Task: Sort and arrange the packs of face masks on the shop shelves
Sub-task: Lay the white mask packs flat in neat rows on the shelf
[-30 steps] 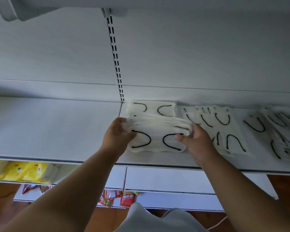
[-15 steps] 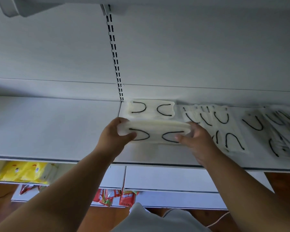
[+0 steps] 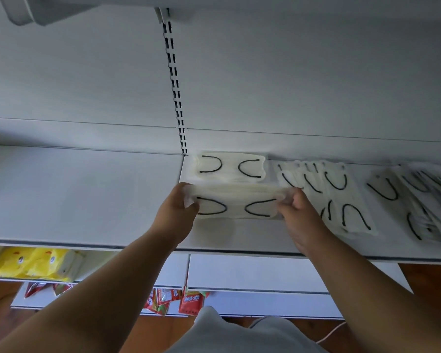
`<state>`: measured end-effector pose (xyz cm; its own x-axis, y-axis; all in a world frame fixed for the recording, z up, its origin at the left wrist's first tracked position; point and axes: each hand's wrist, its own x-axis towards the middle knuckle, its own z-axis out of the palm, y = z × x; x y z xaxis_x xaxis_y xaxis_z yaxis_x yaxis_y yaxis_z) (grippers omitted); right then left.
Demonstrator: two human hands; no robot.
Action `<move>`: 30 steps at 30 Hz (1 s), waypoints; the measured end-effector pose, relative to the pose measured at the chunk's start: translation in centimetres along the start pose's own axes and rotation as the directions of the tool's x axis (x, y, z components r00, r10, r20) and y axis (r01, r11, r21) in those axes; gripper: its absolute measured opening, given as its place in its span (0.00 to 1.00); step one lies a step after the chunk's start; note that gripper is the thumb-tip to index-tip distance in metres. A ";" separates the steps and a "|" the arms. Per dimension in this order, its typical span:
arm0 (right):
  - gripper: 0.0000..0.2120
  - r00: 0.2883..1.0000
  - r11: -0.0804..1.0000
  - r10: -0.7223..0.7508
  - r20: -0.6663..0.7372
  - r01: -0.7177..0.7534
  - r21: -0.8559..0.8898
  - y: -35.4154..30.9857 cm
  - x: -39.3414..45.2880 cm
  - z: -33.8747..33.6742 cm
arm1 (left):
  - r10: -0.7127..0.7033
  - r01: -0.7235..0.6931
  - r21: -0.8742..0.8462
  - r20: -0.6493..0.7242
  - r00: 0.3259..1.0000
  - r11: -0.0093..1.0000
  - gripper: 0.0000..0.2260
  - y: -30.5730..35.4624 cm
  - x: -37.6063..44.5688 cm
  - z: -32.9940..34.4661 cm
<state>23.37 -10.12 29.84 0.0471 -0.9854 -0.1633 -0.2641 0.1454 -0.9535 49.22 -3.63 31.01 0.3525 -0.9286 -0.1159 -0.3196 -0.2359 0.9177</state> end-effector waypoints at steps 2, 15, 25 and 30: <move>0.06 1.000 0.999 -0.026 0.007 0.027 -0.047 -0.2 0.2 -0.2 | -0.006 0.006 0.003 -0.004 1.000 1.000 0.09 0.0 0.5 -0.5; 0.12 0.958 0.994 0.096 -0.269 -0.107 -0.025 -4.5 6.2 1.4 | -0.321 0.276 -0.311 -0.100 0.942 0.909 0.16 3.9 7.9 -1.3; 0.08 0.971 0.797 -0.162 -0.174 0.025 -0.603 -6.3 12.0 2.9 | -0.079 0.093 0.238 -0.068 0.995 0.967 0.10 4.6 12.9 0.5; 0.14 0.972 0.632 -0.227 -0.058 0.102 -0.768 -5.1 11.4 3.3 | 0.117 -0.157 0.583 0.106 0.987 0.797 0.28 3.0 12.4 0.9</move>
<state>28.45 -21.79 31.98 0.0499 -0.9962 0.0721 -0.9023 -0.0759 -0.4244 51.82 -16.15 31.97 0.2174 -0.9750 -0.0472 -0.8229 -0.2090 0.5284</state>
